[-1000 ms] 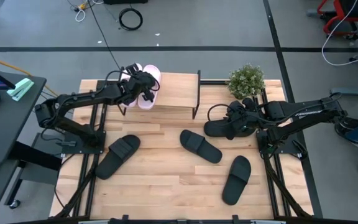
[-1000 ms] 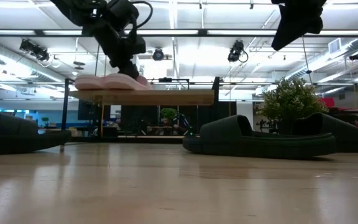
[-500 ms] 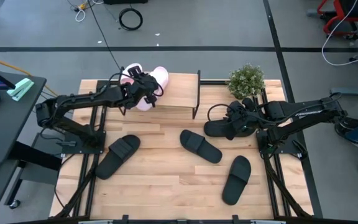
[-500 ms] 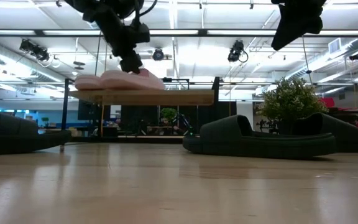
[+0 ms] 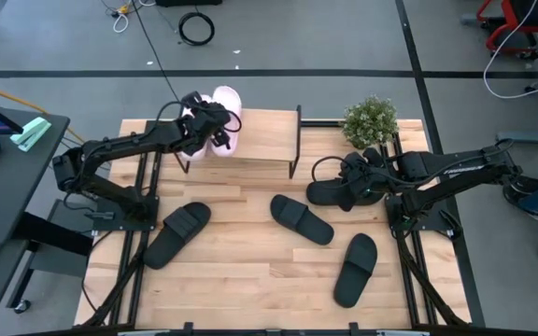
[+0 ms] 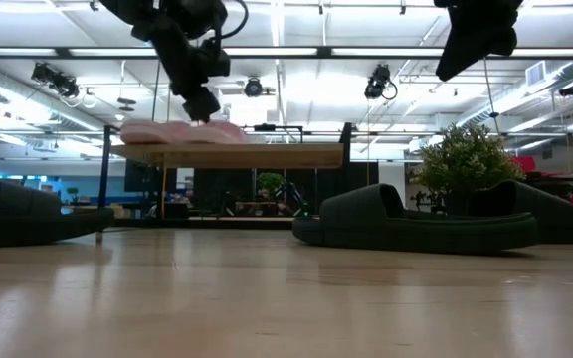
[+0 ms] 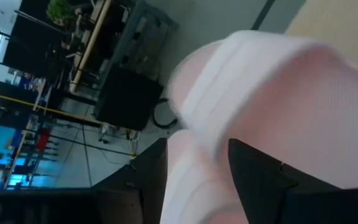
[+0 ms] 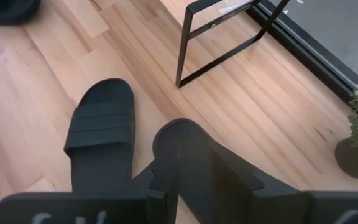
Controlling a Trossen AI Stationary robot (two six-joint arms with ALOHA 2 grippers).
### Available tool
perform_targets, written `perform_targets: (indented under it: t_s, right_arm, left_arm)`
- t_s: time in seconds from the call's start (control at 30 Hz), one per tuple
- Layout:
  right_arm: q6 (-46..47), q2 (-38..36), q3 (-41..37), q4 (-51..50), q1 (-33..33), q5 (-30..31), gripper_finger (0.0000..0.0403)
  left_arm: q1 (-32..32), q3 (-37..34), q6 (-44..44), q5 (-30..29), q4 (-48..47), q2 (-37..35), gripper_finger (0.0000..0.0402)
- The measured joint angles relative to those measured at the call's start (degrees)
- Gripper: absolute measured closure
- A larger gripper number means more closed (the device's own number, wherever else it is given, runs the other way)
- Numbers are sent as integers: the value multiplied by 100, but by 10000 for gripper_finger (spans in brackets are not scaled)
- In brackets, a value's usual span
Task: Pick and place slides into the shelf
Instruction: Put the pink slide on the shelf
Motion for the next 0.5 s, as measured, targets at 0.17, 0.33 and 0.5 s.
perform_targets:
  t_s: [0.17, 0.33, 0.5]
  right_arm:
    - [-2, 0, 0, 1, 0, -4, 313]
    - [-2, 0, 0, 1, 0, -4, 313]
    - [-62, 16, 0, 184, 0, 1, 313]
  left_arm:
    - [-18, 0, -8, -2, -141, 0, 228]
    - [-263, 0, -37, 0, -139, 0, 225]
    - [-798, 0, -166, 0, -126, -47, 227]
